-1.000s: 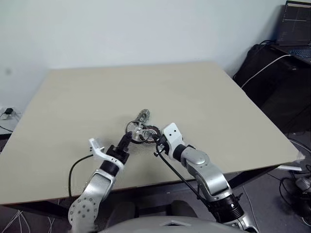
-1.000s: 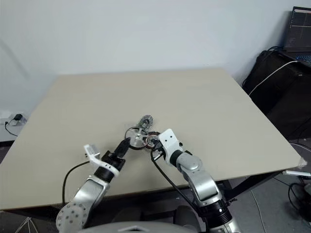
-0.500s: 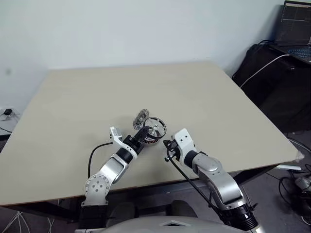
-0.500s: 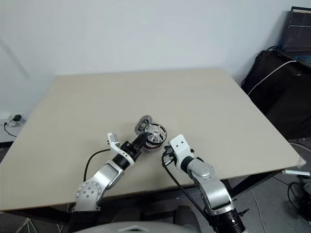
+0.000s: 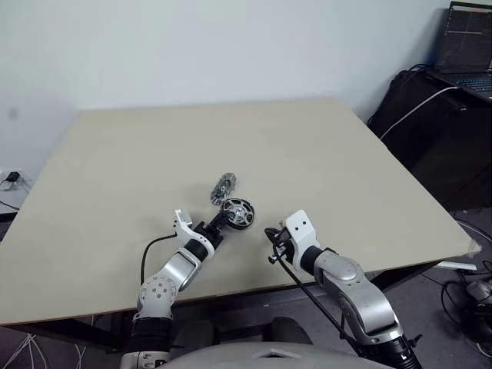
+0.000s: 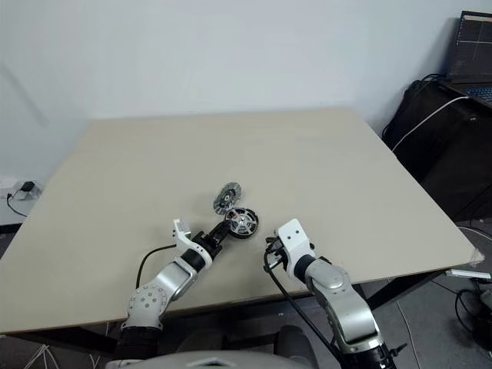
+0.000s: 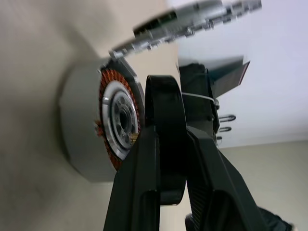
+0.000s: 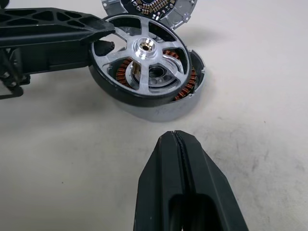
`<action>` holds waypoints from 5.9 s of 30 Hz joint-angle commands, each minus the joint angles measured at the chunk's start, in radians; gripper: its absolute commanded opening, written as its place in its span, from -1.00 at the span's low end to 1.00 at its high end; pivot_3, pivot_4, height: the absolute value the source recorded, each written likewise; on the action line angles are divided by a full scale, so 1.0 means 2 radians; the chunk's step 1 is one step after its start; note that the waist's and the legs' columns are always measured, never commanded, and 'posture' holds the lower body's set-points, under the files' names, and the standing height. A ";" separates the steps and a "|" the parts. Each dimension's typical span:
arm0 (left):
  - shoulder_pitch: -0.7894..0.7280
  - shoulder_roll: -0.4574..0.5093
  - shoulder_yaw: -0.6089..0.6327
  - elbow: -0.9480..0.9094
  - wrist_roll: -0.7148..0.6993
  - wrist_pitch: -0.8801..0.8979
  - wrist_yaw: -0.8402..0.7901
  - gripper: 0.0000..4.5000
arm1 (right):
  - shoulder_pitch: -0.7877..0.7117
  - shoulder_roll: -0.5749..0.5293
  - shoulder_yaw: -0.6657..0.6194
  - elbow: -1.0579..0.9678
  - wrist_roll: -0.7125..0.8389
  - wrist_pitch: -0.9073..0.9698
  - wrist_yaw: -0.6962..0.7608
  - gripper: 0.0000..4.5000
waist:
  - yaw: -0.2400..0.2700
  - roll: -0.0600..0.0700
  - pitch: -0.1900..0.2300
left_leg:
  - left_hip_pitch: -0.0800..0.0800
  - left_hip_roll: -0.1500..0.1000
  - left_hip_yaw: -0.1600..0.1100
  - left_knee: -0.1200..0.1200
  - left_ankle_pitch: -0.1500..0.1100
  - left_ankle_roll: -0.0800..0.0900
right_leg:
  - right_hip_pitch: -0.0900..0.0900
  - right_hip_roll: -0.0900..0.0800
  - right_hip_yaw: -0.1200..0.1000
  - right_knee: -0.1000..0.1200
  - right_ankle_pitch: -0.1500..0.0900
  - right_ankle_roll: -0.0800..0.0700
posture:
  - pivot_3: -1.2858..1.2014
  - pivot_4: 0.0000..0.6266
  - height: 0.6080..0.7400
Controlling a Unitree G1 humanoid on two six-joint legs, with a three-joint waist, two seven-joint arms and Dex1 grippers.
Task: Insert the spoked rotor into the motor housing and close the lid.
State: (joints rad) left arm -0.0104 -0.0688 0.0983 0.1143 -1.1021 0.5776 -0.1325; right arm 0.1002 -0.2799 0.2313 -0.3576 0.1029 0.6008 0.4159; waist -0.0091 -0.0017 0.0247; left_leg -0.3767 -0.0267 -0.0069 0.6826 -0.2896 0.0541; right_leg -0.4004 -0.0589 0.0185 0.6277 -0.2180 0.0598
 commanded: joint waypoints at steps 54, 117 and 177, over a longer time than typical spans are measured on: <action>-0.039 -0.051 -0.017 0.008 0.025 -0.024 -0.034 0.99 | -0.009 0.006 0.005 -0.009 0.001 -0.012 -0.007 -1.00 | 0.000 0.000 0.000 | 0.001 0.000 0.000 0.000 0.000 0.000 | 0.000 -0.001 0.000 0.000 0.000 0.001 | 0.03 -1.00 1.00; 0.138 0.083 -0.152 -0.099 0.521 -0.369 -0.060 -1.00 | -0.244 -0.007 0.113 0.160 -0.064 -0.040 0.140 -0.45 | -0.001 0.006 -0.001 | -0.001 0.000 0.000 -0.002 0.000 0.000 | -0.004 -0.002 0.000 0.000 0.002 -0.002 | 0.03 -1.00 1.00; 0.182 0.080 -0.156 -0.026 0.548 -0.478 -0.057 -1.00 | -0.229 -0.043 0.063 -0.065 -0.043 0.340 0.179 -0.98 | 0.012 0.006 -0.002 | -0.004 0.000 0.000 -0.001 -0.002 -0.002 | -0.006 -0.005 -0.001 0.000 0.002 -0.003 | 0.03 -1.00 1.00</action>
State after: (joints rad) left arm 0.3605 0.0960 -0.2067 0.0618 -0.0017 -0.3532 -0.2426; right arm -0.3314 -0.3856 0.4084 -0.4068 -0.0055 1.2376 0.8086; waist 0.0155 0.0112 0.0201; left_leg -0.3844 -0.0265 -0.0072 0.6812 -0.2927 0.0495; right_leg -0.4128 -0.0696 0.0160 0.6284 -0.2136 0.0537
